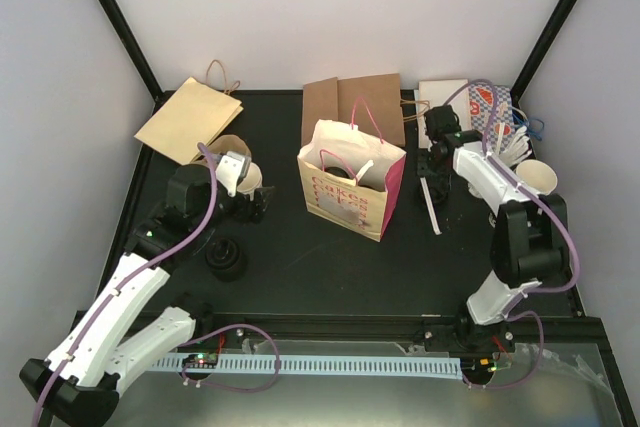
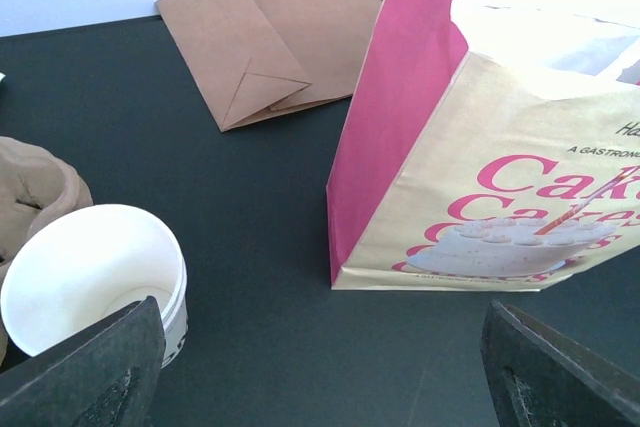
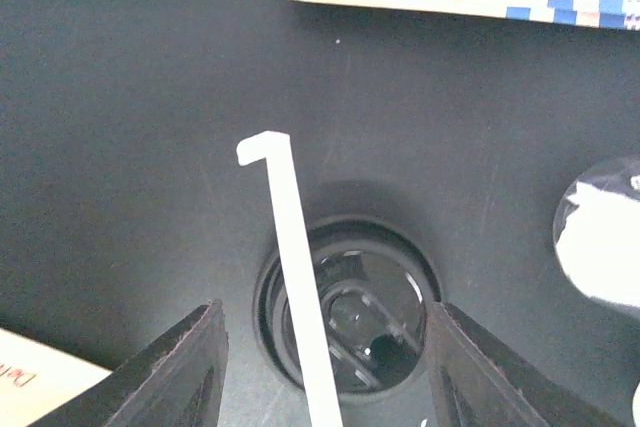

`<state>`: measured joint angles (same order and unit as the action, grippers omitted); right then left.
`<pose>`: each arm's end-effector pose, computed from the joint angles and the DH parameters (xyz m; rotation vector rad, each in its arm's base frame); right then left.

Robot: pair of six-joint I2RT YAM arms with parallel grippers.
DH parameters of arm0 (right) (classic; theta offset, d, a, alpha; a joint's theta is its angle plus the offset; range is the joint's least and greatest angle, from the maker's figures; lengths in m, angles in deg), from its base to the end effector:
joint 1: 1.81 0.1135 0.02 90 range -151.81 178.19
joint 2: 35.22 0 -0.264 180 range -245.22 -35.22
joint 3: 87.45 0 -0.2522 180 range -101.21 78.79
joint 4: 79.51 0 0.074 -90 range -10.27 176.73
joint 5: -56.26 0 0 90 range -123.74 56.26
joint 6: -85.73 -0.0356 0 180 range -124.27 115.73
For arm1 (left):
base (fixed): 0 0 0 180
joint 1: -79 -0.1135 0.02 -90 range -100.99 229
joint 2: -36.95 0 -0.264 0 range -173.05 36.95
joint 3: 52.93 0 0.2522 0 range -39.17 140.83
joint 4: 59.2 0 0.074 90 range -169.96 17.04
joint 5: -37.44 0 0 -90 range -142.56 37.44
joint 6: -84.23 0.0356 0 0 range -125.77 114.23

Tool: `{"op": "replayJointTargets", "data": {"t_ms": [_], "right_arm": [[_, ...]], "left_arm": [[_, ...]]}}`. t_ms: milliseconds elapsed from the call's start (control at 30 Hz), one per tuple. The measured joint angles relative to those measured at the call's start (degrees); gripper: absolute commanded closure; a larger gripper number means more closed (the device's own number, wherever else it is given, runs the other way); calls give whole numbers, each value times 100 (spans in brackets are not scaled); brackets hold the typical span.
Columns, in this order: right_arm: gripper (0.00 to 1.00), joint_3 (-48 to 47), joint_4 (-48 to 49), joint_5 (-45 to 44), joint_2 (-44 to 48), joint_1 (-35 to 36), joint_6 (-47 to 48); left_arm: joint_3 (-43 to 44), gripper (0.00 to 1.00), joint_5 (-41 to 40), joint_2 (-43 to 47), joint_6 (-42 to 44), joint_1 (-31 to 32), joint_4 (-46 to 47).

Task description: Pack the takeout coffee

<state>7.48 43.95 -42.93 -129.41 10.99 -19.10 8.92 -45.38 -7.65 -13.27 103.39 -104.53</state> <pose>0.3263 0.0683 0.2374 0.0943 2.6897 -0.0714 0.1524 -0.0740 0.3222 0.3846 2.0548 -0.4703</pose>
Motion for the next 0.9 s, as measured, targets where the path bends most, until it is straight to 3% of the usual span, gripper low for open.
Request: {"op": "replayJointTargets", "data": {"t_ms": [367,900], "right_arm": [[44,-909,-120,13,-1252,-98,411],[51,-1541,-334,-205,-2057,48,623]], "left_arm": [[-35,11,105,-2,4,0,15],[-37,11,125,-4,7,0,35]]}}
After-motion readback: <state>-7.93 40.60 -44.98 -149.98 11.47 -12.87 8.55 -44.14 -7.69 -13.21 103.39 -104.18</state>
